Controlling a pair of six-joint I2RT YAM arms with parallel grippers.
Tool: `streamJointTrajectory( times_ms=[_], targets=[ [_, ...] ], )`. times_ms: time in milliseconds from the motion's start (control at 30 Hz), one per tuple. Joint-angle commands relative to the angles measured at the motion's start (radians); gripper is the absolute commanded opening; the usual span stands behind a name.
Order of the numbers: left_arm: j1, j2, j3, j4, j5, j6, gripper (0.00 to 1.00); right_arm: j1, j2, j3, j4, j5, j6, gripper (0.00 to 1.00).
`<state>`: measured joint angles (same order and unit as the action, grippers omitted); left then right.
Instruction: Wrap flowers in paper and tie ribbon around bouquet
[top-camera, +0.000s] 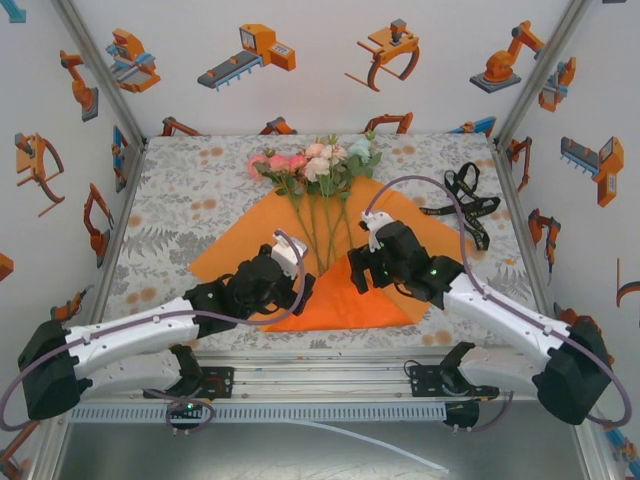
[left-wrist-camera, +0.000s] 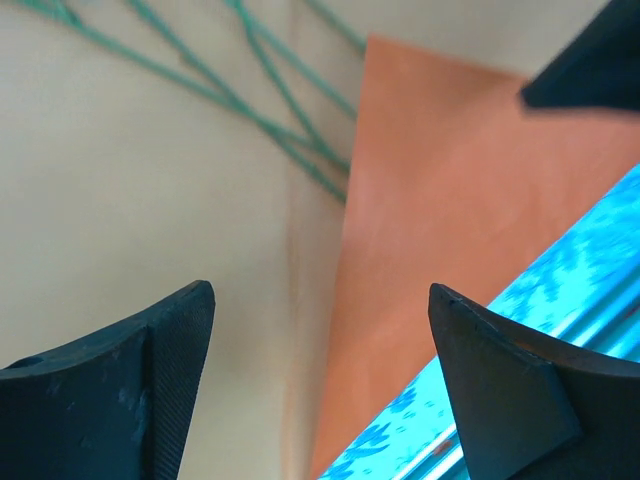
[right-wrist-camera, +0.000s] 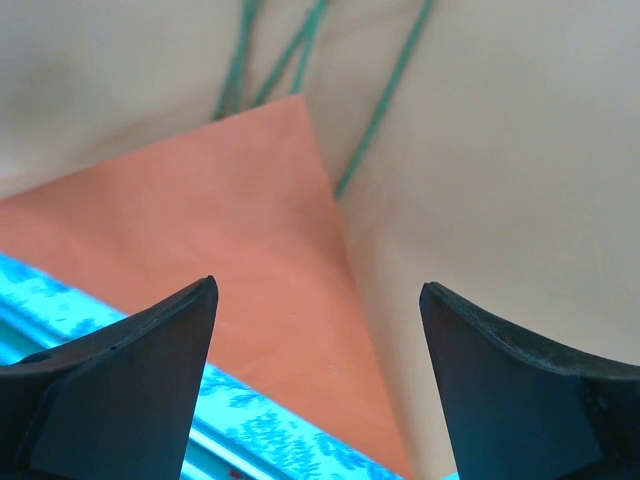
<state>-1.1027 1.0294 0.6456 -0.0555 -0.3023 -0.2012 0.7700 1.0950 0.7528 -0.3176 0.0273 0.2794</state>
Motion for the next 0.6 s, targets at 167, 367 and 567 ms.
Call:
streamJointTrajectory(
  times_ms=[167, 367, 567],
  targets=[
    [0.003, 0.197, 0.023, 0.022, -0.001, -0.120, 0.77, 0.110, 0.100, -0.050, 0.144, -0.056, 0.130, 0.72],
    [0.002, 0.340, 0.003, 0.055, -0.105, -0.145, 0.76, 0.109, 0.250, -0.051, 0.143, 0.072, 0.090, 0.71],
    [0.002, 0.455, 0.009, 0.053, -0.163, -0.147, 0.76, 0.109, 0.318, -0.067, 0.139, 0.143, 0.068, 0.72]
  ],
)
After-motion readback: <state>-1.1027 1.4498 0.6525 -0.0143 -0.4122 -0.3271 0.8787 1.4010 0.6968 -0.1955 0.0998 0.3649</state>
